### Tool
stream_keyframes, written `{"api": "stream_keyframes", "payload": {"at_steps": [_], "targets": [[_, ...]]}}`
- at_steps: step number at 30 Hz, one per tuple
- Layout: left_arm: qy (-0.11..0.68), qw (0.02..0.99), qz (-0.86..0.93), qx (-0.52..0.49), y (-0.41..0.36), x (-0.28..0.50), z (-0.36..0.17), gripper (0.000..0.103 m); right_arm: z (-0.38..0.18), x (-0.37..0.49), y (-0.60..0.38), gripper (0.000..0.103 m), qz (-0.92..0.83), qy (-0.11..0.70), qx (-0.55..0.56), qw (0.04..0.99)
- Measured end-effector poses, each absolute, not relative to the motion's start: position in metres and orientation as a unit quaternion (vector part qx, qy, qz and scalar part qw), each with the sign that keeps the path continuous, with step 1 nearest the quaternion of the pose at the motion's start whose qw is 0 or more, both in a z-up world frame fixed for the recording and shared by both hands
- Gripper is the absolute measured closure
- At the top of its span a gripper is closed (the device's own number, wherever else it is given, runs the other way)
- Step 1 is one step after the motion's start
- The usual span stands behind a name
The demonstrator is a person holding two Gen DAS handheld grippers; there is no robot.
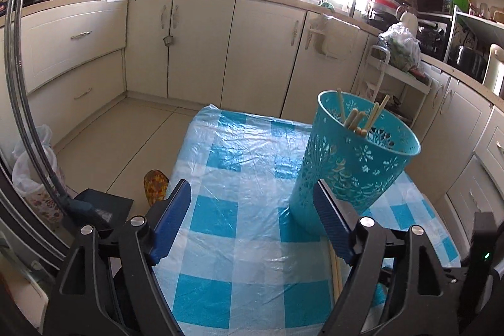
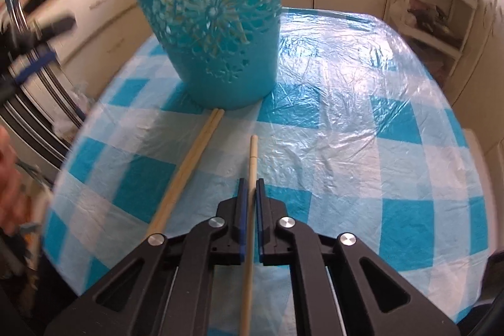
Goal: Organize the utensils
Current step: 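Close the right gripper on a chopstick and lift it, then carry the chopstick over the basket and open the right gripper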
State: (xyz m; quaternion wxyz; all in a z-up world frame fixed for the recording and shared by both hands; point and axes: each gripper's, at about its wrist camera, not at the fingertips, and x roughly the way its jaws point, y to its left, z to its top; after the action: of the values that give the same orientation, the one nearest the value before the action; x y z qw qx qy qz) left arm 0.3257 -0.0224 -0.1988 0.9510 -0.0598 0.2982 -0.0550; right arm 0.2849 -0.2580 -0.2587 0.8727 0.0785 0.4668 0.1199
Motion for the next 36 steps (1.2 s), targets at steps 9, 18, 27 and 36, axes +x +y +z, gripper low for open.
{"api": "stream_keyframes", "payload": {"at_steps": [9,18,27,36], "targets": [[0.315,0.946,-0.060,-0.040,-0.035,0.318,-0.206,0.022,-0.186,0.268,-0.292,0.097,0.175,0.372,0.189,0.892],[0.327,0.942,-0.062,-0.035,-0.038,0.312,-0.213,0.019,-0.092,0.290,-0.288,0.098,0.220,0.255,0.210,0.918],[0.339,0.938,-0.052,-0.053,-0.026,0.315,-0.220,0.018,-0.035,0.317,-0.281,0.098,0.206,0.198,0.172,0.943],[0.348,0.934,-0.054,-0.061,-0.021,0.314,-0.226,0.018,-0.047,0.349,-0.270,0.098,0.151,0.199,0.132,0.959]]}}
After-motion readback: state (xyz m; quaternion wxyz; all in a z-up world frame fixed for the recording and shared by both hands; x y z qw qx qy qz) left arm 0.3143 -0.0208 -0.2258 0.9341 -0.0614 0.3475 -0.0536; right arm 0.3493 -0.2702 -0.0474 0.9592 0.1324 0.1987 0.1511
